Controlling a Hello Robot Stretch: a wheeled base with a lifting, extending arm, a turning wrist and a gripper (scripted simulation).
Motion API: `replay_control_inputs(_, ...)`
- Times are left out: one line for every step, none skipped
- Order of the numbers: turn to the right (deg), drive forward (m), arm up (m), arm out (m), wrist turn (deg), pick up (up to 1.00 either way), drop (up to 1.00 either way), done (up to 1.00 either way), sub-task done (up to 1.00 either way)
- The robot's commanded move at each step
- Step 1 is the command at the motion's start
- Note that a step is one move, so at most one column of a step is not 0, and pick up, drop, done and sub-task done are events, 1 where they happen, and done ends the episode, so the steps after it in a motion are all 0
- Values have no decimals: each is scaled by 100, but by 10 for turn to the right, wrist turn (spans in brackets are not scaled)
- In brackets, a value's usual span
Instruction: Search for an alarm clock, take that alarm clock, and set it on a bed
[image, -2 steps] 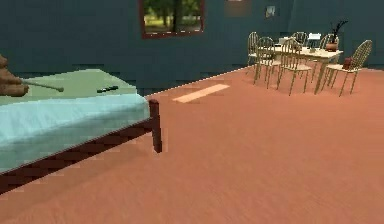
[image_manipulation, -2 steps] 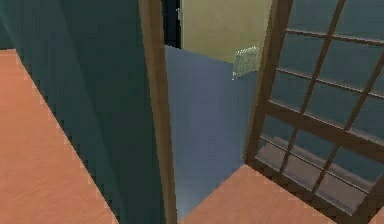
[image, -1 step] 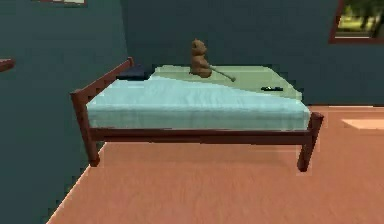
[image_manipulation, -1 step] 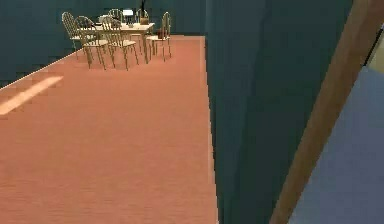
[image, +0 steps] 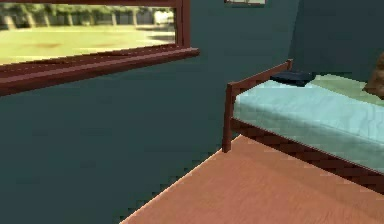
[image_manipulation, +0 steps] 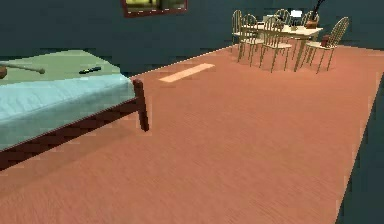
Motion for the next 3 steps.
replay_control_inputs(0,20,0,0,0,0,0,0,0)
replay_control_inputs(450,0,0,0,0,0,0,0,0)
replay_control_inputs(450,0,0,0,0,0,0,0,0)
